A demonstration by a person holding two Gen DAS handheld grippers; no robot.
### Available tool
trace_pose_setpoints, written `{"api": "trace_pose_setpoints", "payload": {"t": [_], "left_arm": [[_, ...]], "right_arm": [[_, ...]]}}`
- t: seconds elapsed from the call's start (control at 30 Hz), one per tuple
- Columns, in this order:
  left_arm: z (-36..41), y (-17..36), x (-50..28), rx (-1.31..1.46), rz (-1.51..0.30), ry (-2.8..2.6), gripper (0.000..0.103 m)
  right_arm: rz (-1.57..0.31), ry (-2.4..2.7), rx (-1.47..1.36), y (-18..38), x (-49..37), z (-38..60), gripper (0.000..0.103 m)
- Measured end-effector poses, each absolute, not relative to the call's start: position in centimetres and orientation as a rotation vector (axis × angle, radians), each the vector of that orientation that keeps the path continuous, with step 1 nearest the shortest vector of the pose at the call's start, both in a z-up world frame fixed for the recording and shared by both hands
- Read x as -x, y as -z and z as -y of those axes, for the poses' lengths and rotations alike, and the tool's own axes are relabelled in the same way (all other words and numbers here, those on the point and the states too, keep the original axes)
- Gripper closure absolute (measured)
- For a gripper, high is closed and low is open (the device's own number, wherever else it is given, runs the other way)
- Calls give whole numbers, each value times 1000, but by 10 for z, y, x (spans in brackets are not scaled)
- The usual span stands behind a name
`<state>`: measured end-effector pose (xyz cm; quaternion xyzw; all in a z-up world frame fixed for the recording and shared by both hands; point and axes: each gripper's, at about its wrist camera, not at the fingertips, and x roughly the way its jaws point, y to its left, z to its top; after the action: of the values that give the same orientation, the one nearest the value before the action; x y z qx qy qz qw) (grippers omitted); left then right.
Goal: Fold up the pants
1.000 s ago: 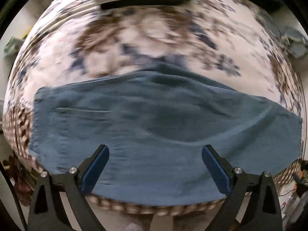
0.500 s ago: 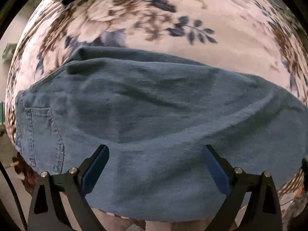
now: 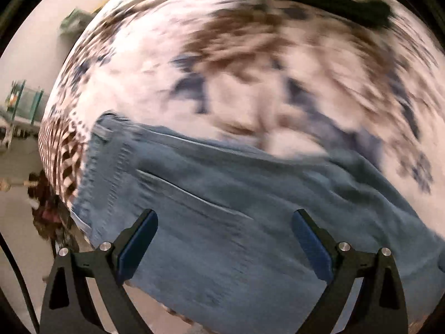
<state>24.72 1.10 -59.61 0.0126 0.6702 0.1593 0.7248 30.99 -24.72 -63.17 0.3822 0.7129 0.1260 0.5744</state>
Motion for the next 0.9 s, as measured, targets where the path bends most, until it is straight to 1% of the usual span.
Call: {"api": "trace_pose_setpoints", "payload": {"t": [0.1, 0.13, 0.3, 0.5, 0.53, 0.57, 0.6, 0.63, 0.67, 0.77, 0.87, 0.9], "left_arm": [[-36, 603, -254, -4, -1496, -368, 5], [-40, 605, -257, -6, -1500, -369, 5], [-50, 620, -259, 6, -1555, -353, 5], [-59, 635, -262, 51, -1586, -324, 5], [-60, 637, -262, 60, -1592, -321, 5], [-60, 639, -263, 65, -1595, -317, 5], [-62, 640, -263, 69, -1597, -312, 4], [-63, 641, -263, 71, -1596, -307, 4], [-65, 641, -263, 74, -1594, -301, 4], [-75, 643, -265, 84, -1599, -288, 4], [-92, 646, -269, 102, -1613, -286, 4], [-94, 646, -269, 107, -1616, -288, 4]], "right_arm": [[-1760, -442, -797, 656, -362, 171, 53], [-1820, -468, -763, 672, -377, 149, 53], [-2082, -523, -670, 721, -385, 104, 53], [-2142, -512, -625, 743, -398, 94, 53], [-2144, -529, -573, 743, -400, 86, 62], [-2143, -567, -506, 738, -400, 77, 77], [-2133, -597, -457, 735, -404, 70, 85], [-2114, -604, -422, 728, -408, 68, 86], [-2081, -594, -447, 717, -414, 75, 86], [-1995, -523, -616, 703, -422, 110, 88], [-2020, -495, -696, 712, -421, 128, 88], [-2032, -514, -727, 715, -421, 131, 86]]}}
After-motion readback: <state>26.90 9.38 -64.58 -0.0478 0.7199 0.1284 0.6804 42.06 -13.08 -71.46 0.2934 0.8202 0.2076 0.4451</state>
